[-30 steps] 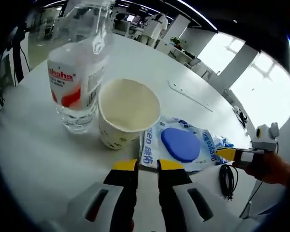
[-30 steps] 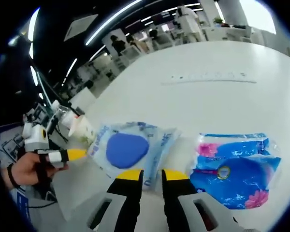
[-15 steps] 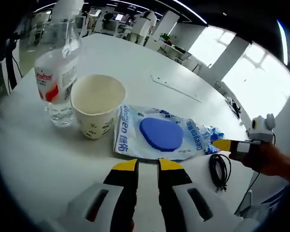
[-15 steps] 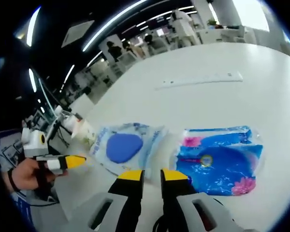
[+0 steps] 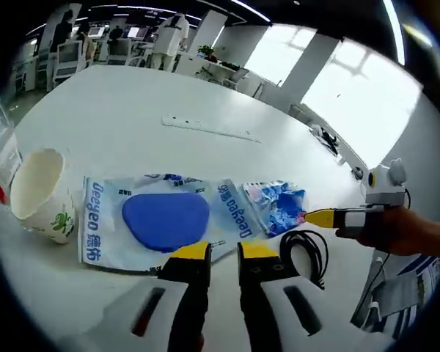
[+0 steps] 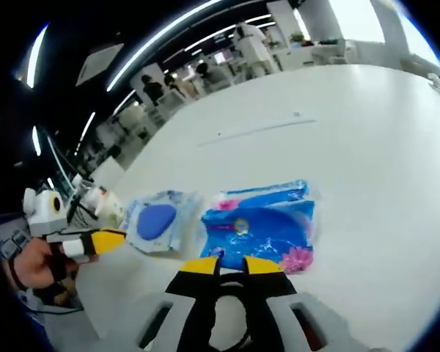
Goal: Arrange the tabletop items into an orderly group along one side of the table until the central work area is clear of visible clutter.
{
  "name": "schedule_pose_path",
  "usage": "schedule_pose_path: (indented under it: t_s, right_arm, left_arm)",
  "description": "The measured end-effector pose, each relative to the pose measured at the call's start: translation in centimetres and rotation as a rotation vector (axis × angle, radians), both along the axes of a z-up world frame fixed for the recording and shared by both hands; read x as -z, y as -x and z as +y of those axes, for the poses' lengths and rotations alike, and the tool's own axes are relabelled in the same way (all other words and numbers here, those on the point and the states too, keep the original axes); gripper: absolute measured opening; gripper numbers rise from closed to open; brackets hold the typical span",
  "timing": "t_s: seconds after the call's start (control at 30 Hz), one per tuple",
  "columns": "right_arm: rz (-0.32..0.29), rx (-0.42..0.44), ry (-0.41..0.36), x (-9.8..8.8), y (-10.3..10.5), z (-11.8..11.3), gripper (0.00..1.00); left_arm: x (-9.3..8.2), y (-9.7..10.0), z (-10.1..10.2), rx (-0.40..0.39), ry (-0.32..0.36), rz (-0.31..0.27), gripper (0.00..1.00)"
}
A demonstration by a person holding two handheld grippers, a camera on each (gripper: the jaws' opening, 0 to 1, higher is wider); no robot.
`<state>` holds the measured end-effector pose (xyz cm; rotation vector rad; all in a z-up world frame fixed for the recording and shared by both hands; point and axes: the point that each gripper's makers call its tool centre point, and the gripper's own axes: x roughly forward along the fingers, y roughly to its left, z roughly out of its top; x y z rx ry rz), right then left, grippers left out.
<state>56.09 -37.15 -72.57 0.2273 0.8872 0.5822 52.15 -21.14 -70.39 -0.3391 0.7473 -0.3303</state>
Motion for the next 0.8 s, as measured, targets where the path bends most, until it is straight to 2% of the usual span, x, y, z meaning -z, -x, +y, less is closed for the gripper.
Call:
schedule_pose_path:
  t_s: [0.17, 0.4, 0.63, 0.8]
  right_arm:
    - [0.000, 0.040, 0.006, 0.0, -0.7, -2.0, 0.09]
    - [-0.001, 0.072, 0.026, 0.3, -2.1, -3.5, 0.10]
    - [0.000, 0.119, 0.081, 1.1, -3.8, -5.3, 0.14]
    - [0.007, 0.116, 0.080, 1.5, -4.6, -5.2, 0.13]
  left_arm:
    - [-0.1, -1.7, -2.5, 0.055, -0.018, -0.007, 0.11]
    - [0.2, -3.8, -4.9, 0.104, -0.048, -0.017, 0.12]
    - [1.0, -5.4, -6.4, 0.142, -0.087, -0.018, 0.12]
    - [1.9, -5.9, -7.3, 0.160, -0.101, -0.004, 0.11]
